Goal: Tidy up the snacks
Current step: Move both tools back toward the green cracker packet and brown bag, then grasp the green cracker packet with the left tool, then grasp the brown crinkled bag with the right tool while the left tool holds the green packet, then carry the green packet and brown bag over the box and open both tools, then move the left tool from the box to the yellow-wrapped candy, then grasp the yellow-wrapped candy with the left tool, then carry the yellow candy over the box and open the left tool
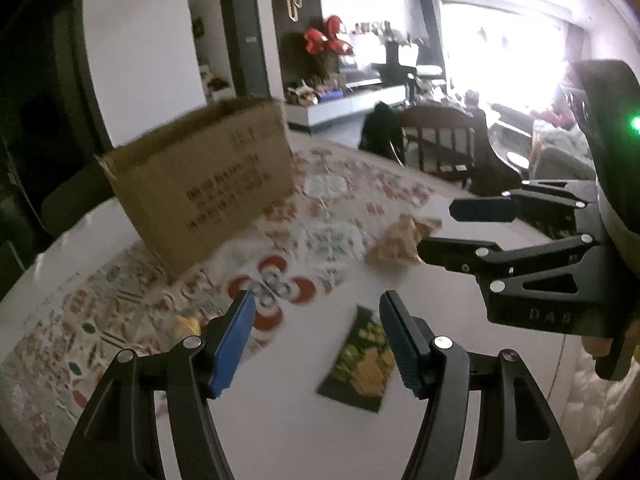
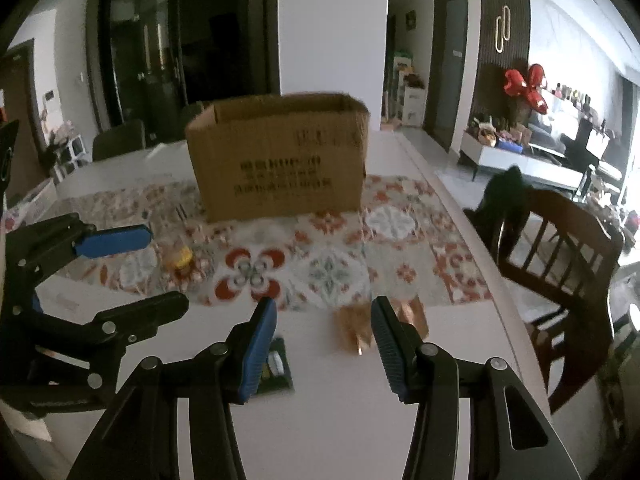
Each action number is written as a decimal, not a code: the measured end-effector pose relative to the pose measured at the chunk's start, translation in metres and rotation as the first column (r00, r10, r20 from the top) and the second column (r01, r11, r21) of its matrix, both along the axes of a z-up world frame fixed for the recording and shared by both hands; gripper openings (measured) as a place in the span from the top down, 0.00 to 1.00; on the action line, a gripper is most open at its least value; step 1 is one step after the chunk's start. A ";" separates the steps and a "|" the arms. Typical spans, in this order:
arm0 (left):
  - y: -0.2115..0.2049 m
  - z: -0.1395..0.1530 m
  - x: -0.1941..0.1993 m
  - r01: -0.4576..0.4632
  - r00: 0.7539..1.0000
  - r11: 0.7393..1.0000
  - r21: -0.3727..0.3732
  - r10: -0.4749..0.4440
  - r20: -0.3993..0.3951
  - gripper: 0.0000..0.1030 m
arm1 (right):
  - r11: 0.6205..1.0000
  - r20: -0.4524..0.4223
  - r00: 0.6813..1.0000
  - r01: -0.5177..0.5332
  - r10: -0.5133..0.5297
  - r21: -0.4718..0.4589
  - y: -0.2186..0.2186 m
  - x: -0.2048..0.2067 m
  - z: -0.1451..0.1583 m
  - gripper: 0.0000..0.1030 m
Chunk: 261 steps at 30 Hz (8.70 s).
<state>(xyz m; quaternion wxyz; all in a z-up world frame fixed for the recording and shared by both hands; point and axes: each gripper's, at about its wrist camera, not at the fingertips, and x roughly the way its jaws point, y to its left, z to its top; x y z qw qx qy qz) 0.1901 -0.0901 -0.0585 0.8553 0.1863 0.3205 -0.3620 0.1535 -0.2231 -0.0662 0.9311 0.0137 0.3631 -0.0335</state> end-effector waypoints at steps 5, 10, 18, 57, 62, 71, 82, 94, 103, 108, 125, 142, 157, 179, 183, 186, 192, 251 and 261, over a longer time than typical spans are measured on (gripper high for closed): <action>-0.007 -0.024 -0.001 0.045 0.995 0.999 0.027 -0.043 -0.094 0.36 | 1.000 -0.061 0.998 0.004 -0.003 0.026 -0.001 -0.006 -0.023 0.51; -0.017 -0.046 0.002 0.072 0.985 0.996 0.051 -0.063 -0.160 0.36 | 0.999 -0.108 0.994 0.026 -0.021 0.038 -0.005 -0.010 -0.039 0.51; -0.026 -0.067 0.008 0.086 0.976 0.993 0.080 -0.068 -0.207 0.36 | 0.997 -0.154 0.987 0.045 -0.035 0.062 -0.010 -0.011 -0.056 0.51; -0.058 -0.041 0.040 -0.121 0.984 0.992 -0.034 0.115 -0.137 0.53 | 0.942 -0.085 0.984 0.175 -0.157 0.285 -0.069 0.021 -0.055 0.51; -0.063 -0.038 0.049 -0.141 0.983 0.989 -0.044 0.134 -0.126 0.53 | 0.929 -0.103 0.979 0.200 -0.177 0.310 -0.079 0.031 -0.062 0.51; -0.071 -0.042 0.059 -0.157 0.979 0.986 -0.049 0.149 -0.138 0.53 | 0.927 -0.124 0.977 0.203 -0.171 0.315 -0.086 0.044 -0.072 0.51; -0.072 -0.051 0.068 -0.180 0.971 0.983 -0.036 0.172 -0.163 0.53 | 0.932 -0.117 0.978 0.198 -0.170 0.303 -0.090 0.057 -0.079 0.44; -0.057 -0.039 0.071 -0.220 0.964 0.973 -0.068 0.207 -0.165 0.53 | 0.953 -0.083 0.986 0.163 -0.146 0.257 -0.075 0.054 -0.065 0.59; -0.032 -0.007 0.071 -0.253 0.964 0.959 -0.129 0.238 -0.120 0.53 | 0.971 0.013 0.994 0.101 -0.107 0.218 -0.054 0.050 -0.026 0.60; -0.020 0.016 0.073 -0.259 0.965 0.952 -0.165 0.248 -0.081 0.53 | 0.975 0.071 0.995 0.055 -0.072 0.216 -0.041 0.053 -0.004 0.60; 0.003 0.088 0.107 -0.270 0.953 0.940 -0.209 0.292 0.085 0.53 | 0.985 0.254 0.967 -0.062 0.019 0.161 -0.018 0.097 0.073 0.60; 0.001 0.119 0.176 -0.304 0.942 0.932 -0.196 0.325 0.084 0.53 | 0.987 0.265 0.961 -0.113 0.080 0.114 -0.020 0.169 0.109 0.60; -0.008 0.100 0.235 -0.369 0.929 0.917 -0.154 0.369 -0.031 0.52 | 0.988 0.186 0.980 -0.093 0.070 0.120 -0.033 0.226 0.096 0.59; 0.035 0.104 0.161 -0.422 0.880 0.893 -0.155 0.445 0.167 0.22 | 0.996 0.217 0.973 -0.082 0.076 0.022 0.004 0.170 0.088 0.37; 0.048 0.097 0.141 -0.426 0.876 0.891 -0.156 0.450 0.176 0.22 | 0.996 0.226 0.970 -0.093 0.087 0.013 0.014 0.155 0.082 0.37; 0.054 0.091 0.129 -0.427 0.879 0.891 -0.151 0.449 0.160 0.22 | 0.994 0.222 0.970 -0.104 0.097 0.021 0.019 0.144 0.076 0.37; 0.063 0.072 0.114 -0.442 0.879 0.888 -0.128 0.457 0.138 0.22 | 0.994 0.202 0.974 -0.108 0.102 0.018 0.029 0.126 0.061 0.37; 0.073 -0.072 0.136 -0.486 0.836 0.874 0.001 0.466 -0.291 0.67 | 0.977 -0.109 0.987 -0.099 0.121 0.189 0.055 0.145 -0.069 0.37; 0.068 -0.038 0.120 -0.467 0.869 0.883 -0.049 0.448 -0.208 0.67 | 0.975 -0.058 0.992 -0.097 0.111 0.199 0.047 0.137 -0.046 0.37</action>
